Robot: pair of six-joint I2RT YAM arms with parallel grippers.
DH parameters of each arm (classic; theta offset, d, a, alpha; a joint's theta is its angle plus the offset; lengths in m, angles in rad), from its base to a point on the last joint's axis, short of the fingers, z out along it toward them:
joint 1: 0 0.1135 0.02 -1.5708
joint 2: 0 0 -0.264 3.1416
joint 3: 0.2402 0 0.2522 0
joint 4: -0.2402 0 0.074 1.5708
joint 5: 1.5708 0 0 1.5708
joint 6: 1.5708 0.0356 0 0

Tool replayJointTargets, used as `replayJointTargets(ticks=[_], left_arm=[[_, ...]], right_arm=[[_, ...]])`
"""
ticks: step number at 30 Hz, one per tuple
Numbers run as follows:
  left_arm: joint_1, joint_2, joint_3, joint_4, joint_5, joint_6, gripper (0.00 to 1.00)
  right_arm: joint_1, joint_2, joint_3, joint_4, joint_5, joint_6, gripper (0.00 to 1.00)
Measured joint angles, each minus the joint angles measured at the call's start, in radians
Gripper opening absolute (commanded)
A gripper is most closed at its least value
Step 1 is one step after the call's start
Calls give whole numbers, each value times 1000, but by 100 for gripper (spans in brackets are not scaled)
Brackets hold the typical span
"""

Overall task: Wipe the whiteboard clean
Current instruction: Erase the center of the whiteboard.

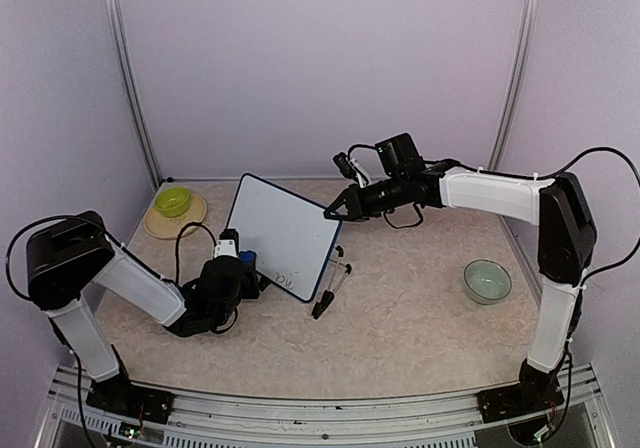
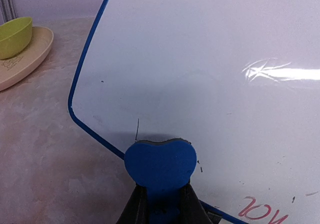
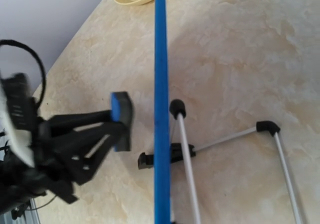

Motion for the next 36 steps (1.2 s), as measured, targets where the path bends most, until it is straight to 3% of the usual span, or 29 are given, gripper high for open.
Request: replayJointTargets(ticks=[12, 36], left_arm=[[0, 66, 95, 27, 46, 45, 10], [-89, 89, 111, 92, 130, 82, 10]], right_arm=[[-32, -56, -63, -22, 10, -16, 0], [-97, -160, -146, -40, 13, -22, 0]])
